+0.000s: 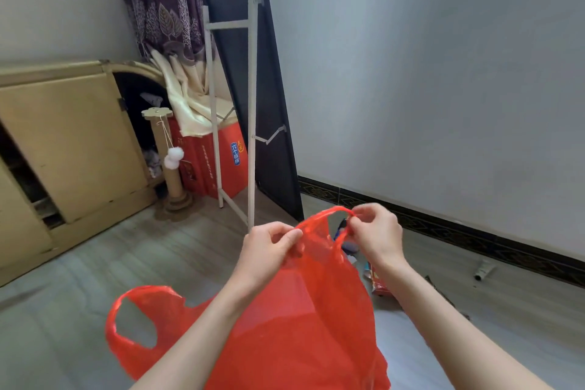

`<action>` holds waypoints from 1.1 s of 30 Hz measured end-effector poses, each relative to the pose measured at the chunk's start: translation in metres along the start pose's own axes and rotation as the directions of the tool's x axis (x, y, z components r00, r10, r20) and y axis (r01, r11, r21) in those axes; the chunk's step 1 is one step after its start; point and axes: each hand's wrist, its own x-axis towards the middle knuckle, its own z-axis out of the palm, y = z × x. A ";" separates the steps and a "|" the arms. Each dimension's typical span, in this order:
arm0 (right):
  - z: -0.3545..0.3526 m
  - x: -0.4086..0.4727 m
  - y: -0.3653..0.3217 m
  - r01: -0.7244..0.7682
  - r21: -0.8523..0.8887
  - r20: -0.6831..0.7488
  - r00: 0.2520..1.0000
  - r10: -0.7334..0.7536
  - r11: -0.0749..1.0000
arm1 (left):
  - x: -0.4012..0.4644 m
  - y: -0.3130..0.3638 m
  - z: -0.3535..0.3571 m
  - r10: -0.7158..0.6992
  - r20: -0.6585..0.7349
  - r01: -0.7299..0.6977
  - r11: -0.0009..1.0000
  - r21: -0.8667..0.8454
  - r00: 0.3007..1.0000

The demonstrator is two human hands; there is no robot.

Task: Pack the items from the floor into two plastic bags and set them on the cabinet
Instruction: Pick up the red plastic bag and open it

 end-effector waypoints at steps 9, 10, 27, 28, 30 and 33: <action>0.031 -0.033 -0.022 0.333 -0.040 0.006 0.943 -0.333 0.942 | 0.012 -0.005 -0.015 -0.068 -0.460 0.024 0.995 -0.100 0.885; 0.035 -0.034 -0.018 0.318 -0.112 0.053 0.948 -0.314 0.941 | 0.011 -0.003 -0.015 -0.036 -0.438 -0.019 0.993 -0.119 0.898; 0.016 -0.003 -0.001 -0.096 0.336 0.508 0.856 -0.094 0.937 | 0.012 -0.008 -0.059 0.024 -0.305 -0.061 0.992 -0.113 0.952; 0.011 -0.002 0.001 -0.204 0.357 0.597 0.800 -0.055 0.911 | 0.012 -0.011 -0.066 -0.005 -0.303 -0.031 0.993 -0.115 0.953; 0.002 0.004 0.007 -0.353 0.336 0.713 0.701 0.009 0.873 | 0.012 -0.016 -0.079 -0.072 -0.257 0.033 0.988 -0.153 0.964; -0.006 0.011 0.014 -0.516 0.306 0.780 0.618 0.100 0.800 | 0.009 -0.023 -0.091 -0.162 -0.147 0.124 0.964 -0.237 0.976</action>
